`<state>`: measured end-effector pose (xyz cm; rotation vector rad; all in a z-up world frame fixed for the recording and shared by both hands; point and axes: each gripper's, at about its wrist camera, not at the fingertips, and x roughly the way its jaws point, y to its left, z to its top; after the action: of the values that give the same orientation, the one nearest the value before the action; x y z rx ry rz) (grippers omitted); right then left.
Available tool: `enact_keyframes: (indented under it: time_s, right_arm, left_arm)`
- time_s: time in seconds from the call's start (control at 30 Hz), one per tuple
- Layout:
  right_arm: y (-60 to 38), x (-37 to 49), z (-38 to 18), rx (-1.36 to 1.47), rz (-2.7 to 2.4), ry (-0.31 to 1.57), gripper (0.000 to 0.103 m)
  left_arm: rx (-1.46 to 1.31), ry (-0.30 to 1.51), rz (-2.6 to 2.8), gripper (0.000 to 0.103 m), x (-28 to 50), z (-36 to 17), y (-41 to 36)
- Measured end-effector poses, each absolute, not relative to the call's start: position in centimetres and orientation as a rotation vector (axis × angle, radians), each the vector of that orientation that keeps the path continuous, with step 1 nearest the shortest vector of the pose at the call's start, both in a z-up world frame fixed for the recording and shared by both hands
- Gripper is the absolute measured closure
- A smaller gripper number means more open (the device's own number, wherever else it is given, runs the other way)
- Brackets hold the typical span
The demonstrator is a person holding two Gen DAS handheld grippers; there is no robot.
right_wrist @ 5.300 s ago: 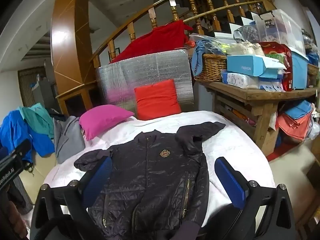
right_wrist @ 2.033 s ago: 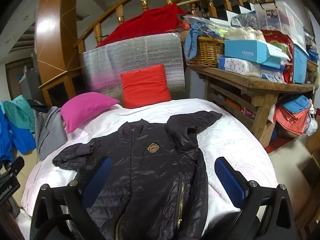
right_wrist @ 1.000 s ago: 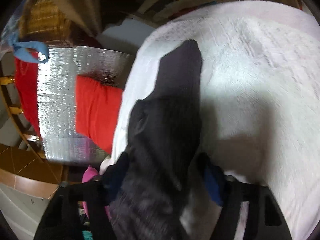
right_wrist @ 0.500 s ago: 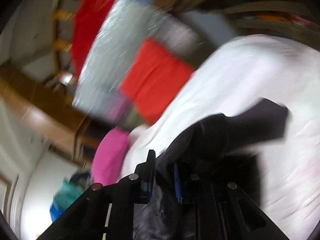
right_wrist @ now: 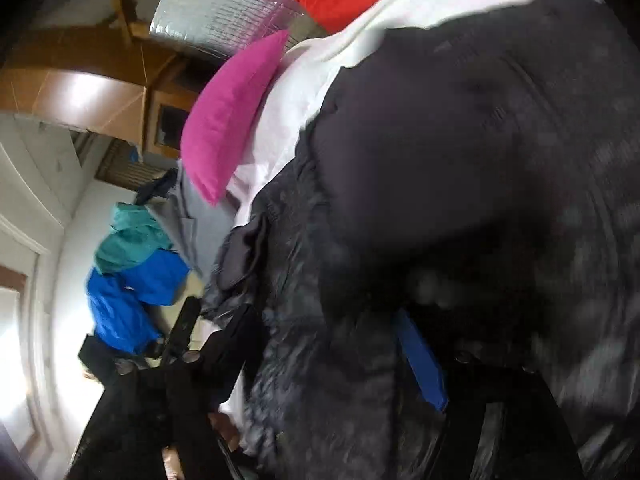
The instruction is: Fold large clothes
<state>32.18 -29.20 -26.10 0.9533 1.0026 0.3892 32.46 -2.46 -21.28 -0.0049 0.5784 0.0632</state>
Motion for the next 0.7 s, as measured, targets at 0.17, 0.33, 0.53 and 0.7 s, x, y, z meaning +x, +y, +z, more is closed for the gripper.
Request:
enact_keyframes:
  time_s: [0.17,0.33,0.53,0.7]
  right_arm:
    - [-32.3,28.0,-22.4,0.917,0.366,0.881,0.027]
    - [-40.8,25.4,-20.5,0.917,0.019,0.703,0.024]
    - [-45.6,26.5,-23.9,0.996,-0.237,0.748,0.028]
    - [-45.0,28.8,-27.2,0.982,-0.283,0.89,0.059]
  left_arm:
    - [-0.016,0.564,-0.055,0.0,31.8,-20.8,-4.0]
    - [-0.091,0.62,-0.227,0.0,31.5,-20.8,-6.8]
    - [0.045,0.673,-0.314,0.0,31.8,-22.2,-14.9]
    - [0.203,0.757,-0.344,0.0,32.8,-25.4,-19.6]
